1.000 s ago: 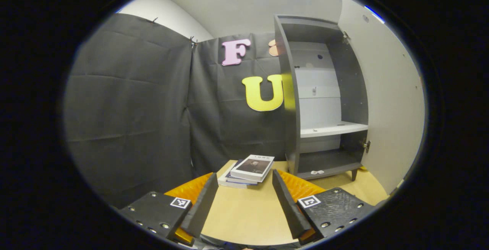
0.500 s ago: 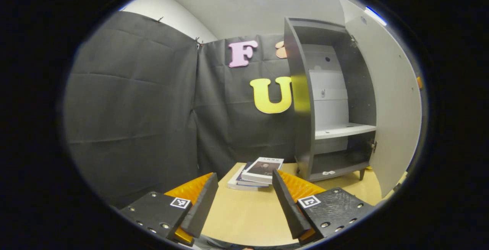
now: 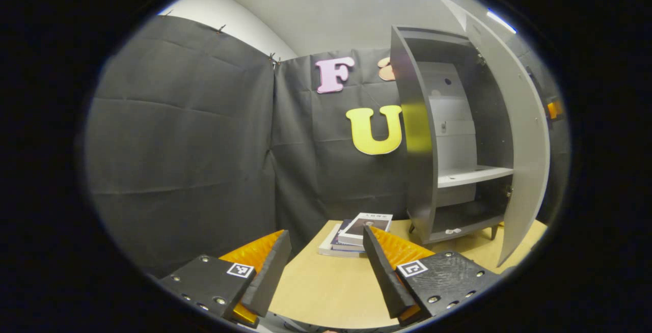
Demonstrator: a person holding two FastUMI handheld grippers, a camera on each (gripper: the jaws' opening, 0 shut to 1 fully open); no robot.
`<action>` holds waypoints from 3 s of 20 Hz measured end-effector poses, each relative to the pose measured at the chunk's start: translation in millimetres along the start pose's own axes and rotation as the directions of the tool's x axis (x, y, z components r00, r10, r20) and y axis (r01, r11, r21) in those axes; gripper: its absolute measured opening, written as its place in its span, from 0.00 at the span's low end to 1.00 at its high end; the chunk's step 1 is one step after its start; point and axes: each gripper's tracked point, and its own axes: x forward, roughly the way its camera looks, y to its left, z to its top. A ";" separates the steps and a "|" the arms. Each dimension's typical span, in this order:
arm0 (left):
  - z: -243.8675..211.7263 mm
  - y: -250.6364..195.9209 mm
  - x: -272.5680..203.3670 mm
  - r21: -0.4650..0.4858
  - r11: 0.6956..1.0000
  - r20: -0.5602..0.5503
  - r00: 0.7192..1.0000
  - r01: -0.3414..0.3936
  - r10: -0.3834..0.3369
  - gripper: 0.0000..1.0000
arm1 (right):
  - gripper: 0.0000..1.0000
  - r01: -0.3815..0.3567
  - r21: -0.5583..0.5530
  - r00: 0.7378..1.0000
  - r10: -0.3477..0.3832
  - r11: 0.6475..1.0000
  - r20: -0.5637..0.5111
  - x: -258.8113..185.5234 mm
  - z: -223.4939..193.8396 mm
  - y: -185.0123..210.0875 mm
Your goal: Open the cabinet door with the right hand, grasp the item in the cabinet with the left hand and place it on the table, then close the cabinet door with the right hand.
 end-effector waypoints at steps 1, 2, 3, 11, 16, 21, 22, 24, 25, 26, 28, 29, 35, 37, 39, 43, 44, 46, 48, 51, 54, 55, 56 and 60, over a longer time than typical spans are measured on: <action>0.6 1.0 0.3 0.005 1.000 0.003 1.000 -0.002 0.002 0.87 | 0.98 -0.018 0.007 1.000 0.018 1.000 0.004 5.5 -0.7 9.8; 0.1 1.8 0.8 0.009 1.000 0.006 1.000 -0.003 0.003 0.86 | 0.98 -0.036 0.015 0.999 0.036 0.999 0.013 11.7 1.0 19.2; -0.2 2.0 1.0 0.012 1.000 0.005 1.000 -0.003 0.003 0.86 | 0.98 -0.051 0.020 0.998 0.050 0.998 0.022 20.5 4.4 26.7; 0.2 1.8 0.6 0.002 1.000 0.010 1.000 0.003 -0.003 0.86 | 0.93 -0.060 -0.035 0.998 0.061 0.998 0.013 48.3 -17.1 51.3; 6.3 -2.9 -4.0 0.010 0.999 0.005 1.000 0.030 -0.030 0.86 | 0.94 -0.069 -0.028 0.997 0.070 0.997 0.018 43.1 -18.1 47.8; 12.8 -26.1 2.6 -0.009 0.999 0.026 0.999 0.045 -0.045 0.86 | 0.94 -0.079 0.004 0.997 0.079 0.997 0.023 23.0 -16.8 15.0; 14.6 -30.0 3.0 -0.010 0.999 0.029 0.998 0.047 -0.046 0.86 | 0.94 -0.077 0.009 0.997 0.076 0.997 0.020 18.8 -16.8 5.0; 25.8 -40.6 0.6 -0.011 0.998 0.039 0.998 0.057 -0.056 0.86 | 0.96 -0.064 0.010 0.998 0.063 0.998 0.026 10.5 -15.2 -15.8; 29.9 -44.8 0.0 -0.010 0.998 0.044 0.997 0.062 -0.061 0.86 | 0.96 -0.051 0.004 0.998 0.051 0.999 0.028 7.5 -15.3 -27.2; 34.0 -49.3 -0.1 -0.007 0.998 0.051 0.996 0.069 -0.069 0.86 | 0.96 -0.038 -0.005 0.999 0.038 0.999 0.030 3.9 -15.2 -38.3; 39.7 -57.5 2.4 0.007 0.996 0.062 0.995 0.084 -0.084 0.86 | 0.96 -0.015 -0.018 0.999 0.016 1.000 0.036 -2.0 -16.2 -57.6; 42.8 -60.8 3.6 0.012 0.996 0.069 0.993 0.092 -0.093 0.86 | 0.94 -0.004 -0.023 0.999 0.005 1.000 0.037 -5.5 -17.1 -67.1; 50.4 -89.1 6.8 -0.015 0.987 0.092 0.983 0.159 -0.157 0.87 | 0.94 0.085 -0.076 0.995 -0.082 0.993 0.050 -23.3 -26.0 -112.6; 49.0 -96.3 3.8 -0.043 0.984 0.082 0.982 0.175 -0.171 0.87 | 0.94 0.100 -0.078 0.994 -0.096 0.992 0.048 -24.9 -29.4 -122.1; 48.6 -100.7 3.5 -0.058 0.982 0.082 0.981 0.182 -0.177 0.86 | 0.97 0.098 -0.053 0.995 -0.096 0.994 0.039 -26.7 -33.9 -126.7; 46.4 -101.7 2.7 -0.047 0.980 0.069 0.979 0.194 -0.191 0.86 | 0.96 0.097 -0.007 0.995 -0.097 0.995 0.038 -25.0 -32.8 -130.7; 46.3 -101.4 1.6 -0.048 0.980 0.069 0.979 0.193 -0.190 0.86 | 0.96 0.095 -0.004 0.995 -0.095 0.995 0.040 -21.9 -31.2 -131.1; 45.2 -102.1 1.7 -0.045 0.980 0.063 0.980 0.192 -0.189 0.86 | 0.96 0.096 -0.005 0.994 -0.096 0.995 0.052 -21.0 -26.7 -130.9; 45.7 -100.0 1.3 -0.035 0.981 0.064 0.980 0.190 -0.187 0.86 | 0.94 0.097 -0.004 0.993 -0.097 0.995 0.062 -18.1 -21.9 -132.6; 48.1 -100.2 3.4 -0.028 0.981 0.074 0.979 0.191 -0.189 0.86 | 0.96 0.092 0.003 0.995 -0.092 0.996 0.050 -20.1 -26.6 -129.8; 49.0 -101.0 3.9 -0.023 0.981 0.079 0.978 0.194 -0.192 0.86 | 0.94 0.098 0.003 0.994 -0.098 0.995 0.048 -19.3 -25.4 -132.2; 49.5 -100.8 3.7 -0.020 0.980 0.079 0.978 0.196 -0.194 0.86 | 0.96 0.101 0.003 0.994 -0.101 0.995 0.047 -19.9 -25.4 -132.9; 49.9 -100.8 3.3 -0.017 0.980 0.081 0.977 0.198 -0.196 0.86 | 0.96 0.103 0.003 0.994 -0.104 0.995 0.044 -19.8 -25.7 -134.1; 51.2 -102.0 4.2 -0.009 0.979 0.089 0.975 0.203 -0.202 0.86 | 0.96 0.109 0.016 0.992 -0.110 0.994 0.055 -22.1 -22.2 -136.5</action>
